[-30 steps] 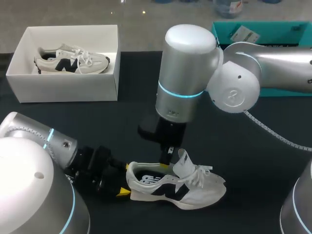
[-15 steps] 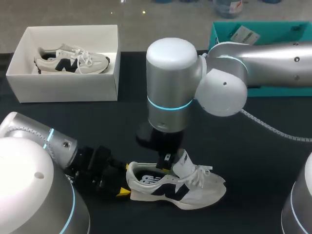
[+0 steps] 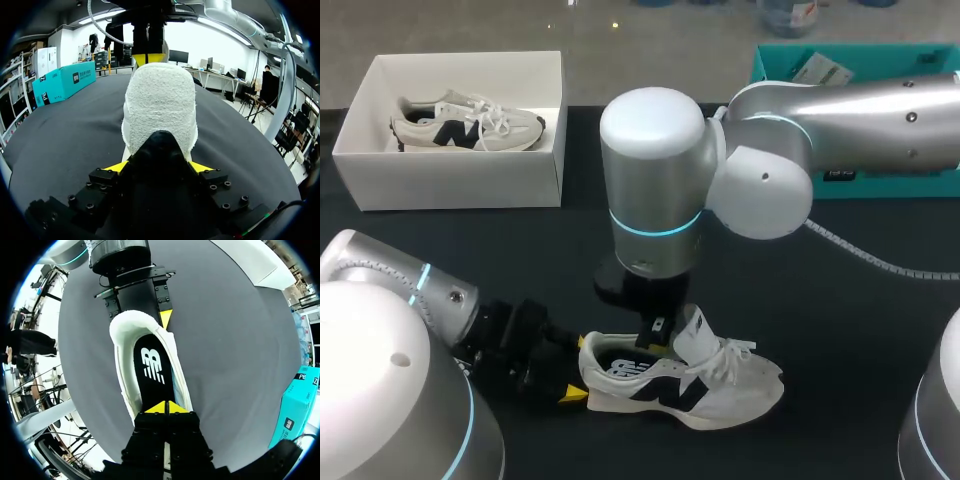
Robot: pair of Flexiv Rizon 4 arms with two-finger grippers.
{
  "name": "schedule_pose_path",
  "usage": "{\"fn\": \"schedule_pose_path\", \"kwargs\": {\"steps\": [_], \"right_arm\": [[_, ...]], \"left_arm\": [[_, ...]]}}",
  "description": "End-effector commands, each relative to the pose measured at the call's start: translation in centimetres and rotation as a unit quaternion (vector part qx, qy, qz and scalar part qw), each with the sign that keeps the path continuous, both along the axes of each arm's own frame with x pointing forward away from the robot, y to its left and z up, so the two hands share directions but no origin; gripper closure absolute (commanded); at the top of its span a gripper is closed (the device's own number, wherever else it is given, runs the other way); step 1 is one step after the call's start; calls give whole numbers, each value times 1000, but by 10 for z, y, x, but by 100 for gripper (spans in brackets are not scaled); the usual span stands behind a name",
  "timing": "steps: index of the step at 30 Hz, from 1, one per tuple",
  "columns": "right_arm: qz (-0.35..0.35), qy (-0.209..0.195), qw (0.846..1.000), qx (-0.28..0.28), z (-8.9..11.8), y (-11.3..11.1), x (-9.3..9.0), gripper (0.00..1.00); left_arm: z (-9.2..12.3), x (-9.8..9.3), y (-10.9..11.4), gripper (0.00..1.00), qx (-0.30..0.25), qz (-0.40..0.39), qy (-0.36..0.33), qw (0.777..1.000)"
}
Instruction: Take the shoe out of the shoebox, open the shoe tongue, remove and reinsert the insole, then place the shoe into the shoebox
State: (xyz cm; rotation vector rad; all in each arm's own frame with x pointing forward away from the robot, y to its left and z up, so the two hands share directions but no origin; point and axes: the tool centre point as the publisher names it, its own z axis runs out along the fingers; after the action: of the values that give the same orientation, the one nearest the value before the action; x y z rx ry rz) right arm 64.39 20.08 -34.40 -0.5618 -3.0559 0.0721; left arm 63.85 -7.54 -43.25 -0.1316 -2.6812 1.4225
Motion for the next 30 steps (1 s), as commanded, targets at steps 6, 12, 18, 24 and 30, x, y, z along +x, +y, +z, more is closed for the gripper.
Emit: {"fn": "schedule_pose_path", "kwargs": {"steps": [6, 12, 18, 24, 30], "right_arm": [[-6, 0, 1000, 3, -10, -2, 1, 100], [-9, 5, 1000, 12, -16, -2, 2, 79], [-8, 7, 1000, 17, -18, 0, 2, 61], [-6, 13, 1000, 19, -24, 2, 2, 58], [-11, 32, 999, 27, -44, 6, -4, 55]], "left_arm": [[-4, -1, -2, 100, 2, 0, 0, 1000], [-4, -1, -2, 100, 2, 0, 0, 1000], [-4, -1, -2, 100, 2, 0, 0, 1000], [-4, -1, -2, 100, 2, 0, 0, 1000], [-4, -1, -2, 100, 2, 0, 0, 1000]]}}
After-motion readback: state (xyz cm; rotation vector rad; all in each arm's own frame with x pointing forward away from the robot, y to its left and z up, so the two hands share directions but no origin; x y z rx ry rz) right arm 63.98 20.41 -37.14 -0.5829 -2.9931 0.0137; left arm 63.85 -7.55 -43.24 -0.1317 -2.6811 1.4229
